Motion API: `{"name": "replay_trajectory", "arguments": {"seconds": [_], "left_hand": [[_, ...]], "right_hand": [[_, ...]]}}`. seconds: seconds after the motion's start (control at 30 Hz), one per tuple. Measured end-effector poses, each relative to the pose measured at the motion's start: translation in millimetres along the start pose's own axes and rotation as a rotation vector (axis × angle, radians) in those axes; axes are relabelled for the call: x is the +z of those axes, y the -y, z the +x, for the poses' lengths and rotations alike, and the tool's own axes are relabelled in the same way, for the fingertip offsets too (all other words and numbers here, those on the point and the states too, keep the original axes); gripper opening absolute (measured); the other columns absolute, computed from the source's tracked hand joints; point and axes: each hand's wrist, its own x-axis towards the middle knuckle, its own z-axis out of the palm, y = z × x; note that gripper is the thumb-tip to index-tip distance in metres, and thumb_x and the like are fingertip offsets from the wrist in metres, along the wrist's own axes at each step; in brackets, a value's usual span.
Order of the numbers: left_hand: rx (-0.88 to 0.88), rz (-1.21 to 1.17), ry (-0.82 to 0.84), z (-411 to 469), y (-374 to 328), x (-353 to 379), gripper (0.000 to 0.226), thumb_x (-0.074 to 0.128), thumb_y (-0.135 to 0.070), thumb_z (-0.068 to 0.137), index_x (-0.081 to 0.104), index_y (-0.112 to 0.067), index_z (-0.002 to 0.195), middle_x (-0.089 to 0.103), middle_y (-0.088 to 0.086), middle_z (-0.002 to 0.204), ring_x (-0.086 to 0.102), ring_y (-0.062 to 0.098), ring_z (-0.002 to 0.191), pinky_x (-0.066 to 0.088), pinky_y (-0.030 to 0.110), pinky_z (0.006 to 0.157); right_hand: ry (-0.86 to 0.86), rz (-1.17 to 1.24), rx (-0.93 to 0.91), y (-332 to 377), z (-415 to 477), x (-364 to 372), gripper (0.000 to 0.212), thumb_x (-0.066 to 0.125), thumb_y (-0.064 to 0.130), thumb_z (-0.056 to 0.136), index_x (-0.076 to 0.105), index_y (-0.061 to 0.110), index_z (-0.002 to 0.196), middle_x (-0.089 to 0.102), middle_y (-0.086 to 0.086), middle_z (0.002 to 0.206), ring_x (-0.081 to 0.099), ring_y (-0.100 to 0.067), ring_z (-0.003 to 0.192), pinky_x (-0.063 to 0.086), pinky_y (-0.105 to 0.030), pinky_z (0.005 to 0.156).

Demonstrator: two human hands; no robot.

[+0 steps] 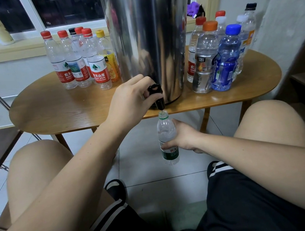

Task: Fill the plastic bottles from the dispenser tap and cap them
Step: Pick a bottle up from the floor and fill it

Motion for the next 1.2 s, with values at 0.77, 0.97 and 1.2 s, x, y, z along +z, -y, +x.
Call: {"name": "replay_trajectory", "arguments": {"seconds": [0.77,0.97,1.2], "left_hand": [[-0.031,-0.047,-0.037,4.0,6.0,3.2,0.026,0.076,-0.038,0.101,0.075,-0.013,0.108,0.066,-0.002,0.089,0.061,0.018,0.079,0.052,0.04,0.067],[-0.068,-0.104,-0.035,6.0,7.0,5.7,0.025,0.079,-0.036,0.1,0.074,-0.013,0.107,0.064,-0.005,0.084,0.062,0.016,0.078,0.052,0.036,0.069],[-0.198,-0.234,0.023,3.8,8.7,8.5,0.026,0.076,-0.044,0.101,0.073,-0.023,0.115,0.065,-0.01,0.077,0.064,0.01,0.075,0.053,0.032,0.071]], "right_hand": [[-0.013,-0.018,-0.018,5.3,-1.9,-2.0,0.079,0.105,0.029,0.061,0.06,0.031,0.126,0.072,0.006,0.118,0.07,-0.02,0.112,0.059,-0.047,0.104],[-0.02,-0.015,-0.024,5.5,-5.8,-3.2,0.078,0.105,0.024,0.062,0.061,0.03,0.127,0.072,0.007,0.118,0.069,-0.022,0.113,0.058,-0.045,0.104],[-0.015,-0.03,-0.032,9.2,-9.5,-4.0,0.076,0.105,0.022,0.064,0.061,0.028,0.127,0.072,0.007,0.116,0.069,-0.019,0.111,0.058,-0.037,0.098]]}}
